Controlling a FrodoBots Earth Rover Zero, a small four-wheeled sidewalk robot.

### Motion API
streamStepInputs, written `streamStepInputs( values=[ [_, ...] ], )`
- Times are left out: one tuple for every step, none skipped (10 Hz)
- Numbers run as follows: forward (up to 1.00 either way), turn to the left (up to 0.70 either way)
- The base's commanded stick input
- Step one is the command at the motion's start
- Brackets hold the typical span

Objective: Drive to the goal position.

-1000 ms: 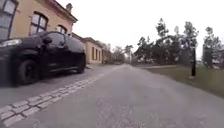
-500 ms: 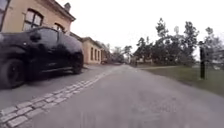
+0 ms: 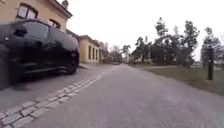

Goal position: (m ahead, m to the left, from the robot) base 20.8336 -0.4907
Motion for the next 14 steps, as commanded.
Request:
streamStepInputs(
  values=[
    [1.0,0.0],
    [1.0,0.0],
    [1.0,0.0],
    [1.0,0.0],
    [1.0,0.0],
    [1.0,0.0],
    [1.0,0.0],
    [1.0,0.0],
    [1.0,0.0],
    [1.0,0.0],
    [1.0,0.0],
    [1.0,0.0],
    [1.0,0.0],
    [1.0,0.0]
  ],
)
